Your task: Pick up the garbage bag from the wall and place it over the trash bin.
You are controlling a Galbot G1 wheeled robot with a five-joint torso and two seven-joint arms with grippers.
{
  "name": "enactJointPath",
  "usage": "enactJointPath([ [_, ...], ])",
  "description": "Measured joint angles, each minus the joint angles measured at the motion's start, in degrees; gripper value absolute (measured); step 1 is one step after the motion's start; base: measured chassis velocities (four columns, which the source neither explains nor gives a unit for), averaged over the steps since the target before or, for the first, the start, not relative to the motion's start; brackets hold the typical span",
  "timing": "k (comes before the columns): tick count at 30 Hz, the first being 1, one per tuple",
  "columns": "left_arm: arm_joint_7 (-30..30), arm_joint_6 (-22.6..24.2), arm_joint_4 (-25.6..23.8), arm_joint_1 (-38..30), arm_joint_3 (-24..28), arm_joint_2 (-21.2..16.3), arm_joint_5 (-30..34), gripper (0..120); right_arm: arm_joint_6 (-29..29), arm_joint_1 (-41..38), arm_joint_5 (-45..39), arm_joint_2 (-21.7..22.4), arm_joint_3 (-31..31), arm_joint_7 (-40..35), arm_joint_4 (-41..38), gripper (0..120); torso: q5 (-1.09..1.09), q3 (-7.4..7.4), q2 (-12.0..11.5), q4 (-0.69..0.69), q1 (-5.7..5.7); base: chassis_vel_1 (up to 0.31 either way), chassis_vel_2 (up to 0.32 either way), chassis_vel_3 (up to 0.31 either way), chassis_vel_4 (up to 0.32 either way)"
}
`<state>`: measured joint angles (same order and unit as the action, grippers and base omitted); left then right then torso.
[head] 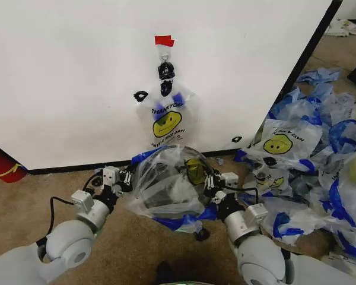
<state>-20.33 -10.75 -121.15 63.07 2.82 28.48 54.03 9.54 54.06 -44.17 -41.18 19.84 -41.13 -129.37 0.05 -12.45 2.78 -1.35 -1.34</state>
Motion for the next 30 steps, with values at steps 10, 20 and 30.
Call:
enactJointPath([
  [10, 0.8, -0.9, 2.1, 0.8, 0.8, 3.0, -0.6, 0, 0.6, 1.4, -1.0, -0.5, -1.3, 0.7, -1.4, 0, 0.01, 0.0, 0.0, 0.0, 0.0, 0.0, 0.0, 0.0, 0.0],
  [20, 0.7, -1.5, 2.2, 0.8, 0.4, 3.0, -0.8, 3, 0.9, 2.1, -0.7, -0.7, -2.6, 0.9, -0.7, 0, 0.0, 0.0, 0.0, -0.01, 0.0, 0.0, 0.0, 0.0, 0.0],
  [30, 0.4, -1.5, 0.3, 1.0, -0.8, 2.2, -0.6, 33, 1.5, 2.5, 0.1, -0.9, -3.7, 1.3, 2.1, 0, 0.0, -0.01, 0.0, 0.0, 0.0, 0.0, 0.0, 0.0, 0.0],
])
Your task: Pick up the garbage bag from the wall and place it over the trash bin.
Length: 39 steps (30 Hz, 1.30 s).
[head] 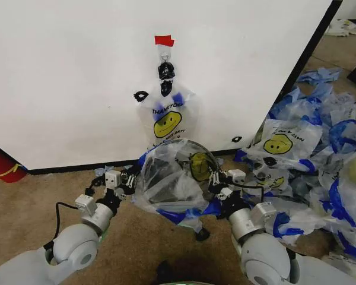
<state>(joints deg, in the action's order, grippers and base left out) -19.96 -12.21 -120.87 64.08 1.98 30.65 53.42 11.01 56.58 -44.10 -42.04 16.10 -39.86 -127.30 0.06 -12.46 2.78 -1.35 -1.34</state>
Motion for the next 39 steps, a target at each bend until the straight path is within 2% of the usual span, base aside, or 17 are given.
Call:
enactJointPath([
  [6, -0.1, 0.0, -0.7, 0.0, -0.7, 0.0, 0.0, 58, 0.5, 0.6, 0.9, -0.3, -0.6, 0.5, 1.4, 0, 0.0, 0.0, 0.0, 0.0, 0.0, 0.0, 0.0, 0.0, 0.0],
  [9, -0.1, 0.0, -0.7, 0.0, -0.8, 0.0, 0.0, 63, 0.5, 0.8, 1.0, -0.3, -0.8, 0.5, 1.6, 0, 0.0, 0.0, 0.0, 0.0, 0.0, 0.0, 0.0, 0.0, 0.0],
  [10, -0.1, 0.0, -0.7, 0.0, -0.8, 0.0, 0.0, 73, 0.5, 0.9, 1.1, -0.4, -0.8, 0.5, 1.6, 0, 0.0, 0.0, 0.0, 0.0, 0.0, 0.0, 0.0, 0.0, 0.0],
  [11, -0.1, 0.0, -0.8, 0.0, -0.9, 0.0, 0.0, 73, 0.5, 0.9, 1.1, -0.4, -0.9, 0.6, 1.7, 0, 0.0, 0.0, 0.0, 0.0, 0.0, 0.0, 0.0, 0.0, 0.0],
  [13, -0.1, 0.0, -0.8, 0.0, -1.0, 0.0, 0.0, 85, 0.6, 1.0, 1.1, -0.5, -1.0, 0.6, 1.7, 0, 0.0, 0.0, 0.0, 0.0, 0.0, 0.0, 0.0, 0.0, 0.0],
  [14, -0.1, 0.0, -0.8, 0.0, -1.0, 0.0, 0.0, 85, 0.6, 1.0, 1.1, -0.5, -1.0, 0.6, 1.7, 0, 0.0, 0.0, 0.0, 0.0, 0.0, 0.0, 0.0, 0.0, 0.0],
  [17, -0.1, 0.0, -0.9, 0.0, -1.6, 0.0, 0.1, 97, 0.9, 1.6, 1.6, -0.8, -1.7, 1.1, 2.4, 0, 0.0, 0.0, 0.0, 0.0, 0.0, 0.0, 0.0, 0.0, 0.0],
  [22, -0.3, 0.1, -2.2, 0.5, -3.7, 0.2, 1.5, 98, 2.0, 2.3, 2.5, -1.6, -3.6, 2.1, 3.8, 0, 0.0, 0.0, 0.0, 0.0, 0.0, 0.0, 0.0, 0.0, 0.0],
  [26, -3.1, 2.7, -8.2, 1.2, -4.7, 0.2, 9.5, 97, 5.3, 1.9, 5.0, -2.9, -6.0, 5.0, 6.9, 0, -0.01, 0.01, 0.0, 0.0, 0.0, 0.0, 0.0, 0.0, 0.0],
  [28, -3.7, 3.1, -9.6, 1.2, -4.5, 0.2, 11.1, 97, 5.7, 1.5, 5.3, -3.2, -6.3, 5.3, 7.4, 0, -0.01, 0.01, 0.0, 0.0, 0.0, 0.0, 0.0, 0.0, 0.0],
  [33, -7.3, 6.0, -16.9, 1.2, -1.5, -1.2, 19.8, 96, 7.4, 0.1, 6.6, -4.5, -8.9, 6.2, 9.4, 0, 0.0, 0.01, 0.0, 0.0, 0.0, 0.0, 0.0, 0.0, 0.0],
  [39, -11.1, 8.2, -21.1, 2.2, 1.0, -1.7, 25.8, 94, 7.4, -0.4, 6.8, -5.2, -9.7, 6.2, 9.4, 0, 0.0, 0.01, 0.0, 0.0, 0.0, 0.0, 0.0, 0.0, 0.0],
])
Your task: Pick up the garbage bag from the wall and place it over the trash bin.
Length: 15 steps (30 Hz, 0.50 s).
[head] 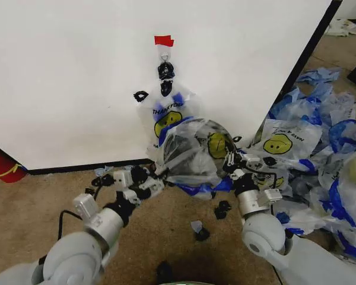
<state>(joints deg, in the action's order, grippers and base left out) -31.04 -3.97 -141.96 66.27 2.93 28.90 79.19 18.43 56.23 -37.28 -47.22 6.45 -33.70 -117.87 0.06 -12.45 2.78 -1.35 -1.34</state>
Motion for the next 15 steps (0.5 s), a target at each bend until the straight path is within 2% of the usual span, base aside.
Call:
enactJointPath([
  [9, -1.2, 1.6, -1.6, -0.4, 1.2, 0.5, 6.3, 92, 0.0, -0.6, 1.1, -1.0, 1.1, -0.1, -0.1, 0, 0.0, 0.0, 0.0, 0.0, 0.0, 0.0, 0.0, 0.0, 0.0],
  [15, -0.9, 1.5, -0.8, -1.5, 1.2, 1.5, 6.8, 93, -0.2, -0.4, 1.2, -1.0, 2.0, -0.2, -1.8, 0, 0.0, 0.0, 0.0, 0.0, 0.0, 0.0, 0.0, 0.0, 0.0],
])
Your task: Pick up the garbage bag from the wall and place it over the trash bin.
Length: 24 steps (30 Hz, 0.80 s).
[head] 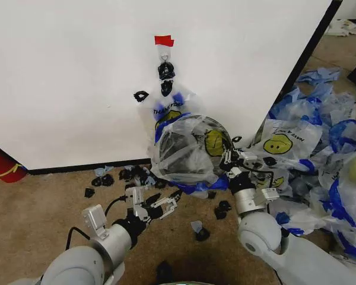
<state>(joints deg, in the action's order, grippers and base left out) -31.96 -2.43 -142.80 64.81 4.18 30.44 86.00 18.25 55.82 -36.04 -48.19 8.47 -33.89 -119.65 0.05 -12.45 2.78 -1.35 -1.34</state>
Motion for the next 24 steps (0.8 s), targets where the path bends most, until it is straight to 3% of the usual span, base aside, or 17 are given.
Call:
enactJointPath([
  [16, 0.8, -1.1, 2.4, -0.4, 0.0, 1.8, -1.2, 87, -0.3, 1.1, 0.6, 0.3, 0.2, 0.1, -1.1, 0, 0.0, 0.0, 0.0, 0.0, 0.0, 0.0, 0.0, 0.0, 0.0],
  [22, 1.2, -1.2, 2.8, 0.0, 0.0, 2.2, -2.0, 61, -0.4, 0.7, 0.7, 0.0, 0.3, 0.0, -0.5, 0, 0.0, 0.0, 0.0, 0.0, 0.0, 0.0, 0.0, 0.0, 0.0],
  [24, 1.3, -1.2, 2.8, 0.1, 0.1, 2.3, -2.0, 57, -0.4, 0.6, 0.7, -0.1, 0.3, 0.0, -0.4, 0, 0.0, 0.0, 0.0, 0.0, 0.0, 0.0, 0.0, 0.0, 0.0],
])
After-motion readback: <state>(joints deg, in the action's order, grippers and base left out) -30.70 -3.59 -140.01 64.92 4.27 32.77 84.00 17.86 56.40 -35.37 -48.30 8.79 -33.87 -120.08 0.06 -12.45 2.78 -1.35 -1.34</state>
